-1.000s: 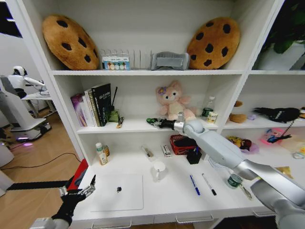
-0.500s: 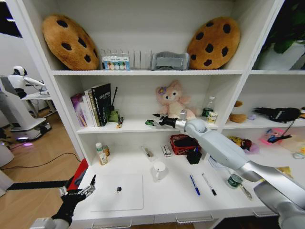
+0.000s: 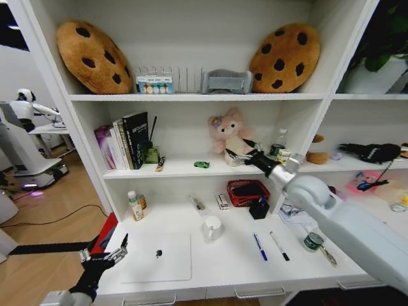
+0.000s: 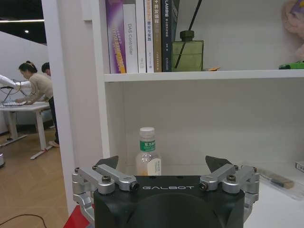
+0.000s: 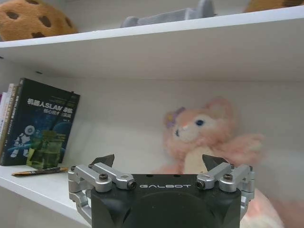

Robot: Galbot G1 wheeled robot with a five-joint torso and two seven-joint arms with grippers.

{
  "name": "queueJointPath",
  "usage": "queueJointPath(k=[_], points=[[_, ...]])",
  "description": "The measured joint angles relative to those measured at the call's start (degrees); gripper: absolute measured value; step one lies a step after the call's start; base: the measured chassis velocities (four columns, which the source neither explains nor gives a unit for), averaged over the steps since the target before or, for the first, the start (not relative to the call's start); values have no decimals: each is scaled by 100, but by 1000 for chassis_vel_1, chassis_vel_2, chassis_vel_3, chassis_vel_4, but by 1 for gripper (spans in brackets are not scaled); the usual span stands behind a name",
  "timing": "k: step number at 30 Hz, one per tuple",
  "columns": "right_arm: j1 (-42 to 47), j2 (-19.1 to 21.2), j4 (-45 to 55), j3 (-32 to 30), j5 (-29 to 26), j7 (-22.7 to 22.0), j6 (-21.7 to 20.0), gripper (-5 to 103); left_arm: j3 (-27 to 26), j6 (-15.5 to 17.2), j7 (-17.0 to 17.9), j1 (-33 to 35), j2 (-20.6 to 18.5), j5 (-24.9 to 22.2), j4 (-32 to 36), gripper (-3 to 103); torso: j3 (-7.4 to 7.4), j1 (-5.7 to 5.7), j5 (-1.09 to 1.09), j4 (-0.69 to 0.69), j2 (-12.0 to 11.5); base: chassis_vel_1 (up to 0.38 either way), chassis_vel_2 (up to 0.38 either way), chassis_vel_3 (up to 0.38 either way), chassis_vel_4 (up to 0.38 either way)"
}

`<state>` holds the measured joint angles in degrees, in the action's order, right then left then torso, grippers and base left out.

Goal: Organize the objects on the table.

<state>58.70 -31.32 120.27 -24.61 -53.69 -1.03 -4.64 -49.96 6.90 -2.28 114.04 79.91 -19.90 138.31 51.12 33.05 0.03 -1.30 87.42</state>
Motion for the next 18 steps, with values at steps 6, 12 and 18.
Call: queueJointPath(k=[6,12,18], points=[[3495,-1269,961,-2443,829,414,177,100,-1,0,4,0,0,0,1,100,-1,0,-2,-1,0,0,0,0,0],[5446,-3088,1158,-2837,2283,955,996,100,0,0,2,1,2,0,1,100,-1,-2,-7,-2,1,0,0,0,0],[6406,-4727,973,-2240,3396,1150,1855,100,0,0,0,0,0,0,1,100,0,-1,-7,-2,0,0,0,0,0]])
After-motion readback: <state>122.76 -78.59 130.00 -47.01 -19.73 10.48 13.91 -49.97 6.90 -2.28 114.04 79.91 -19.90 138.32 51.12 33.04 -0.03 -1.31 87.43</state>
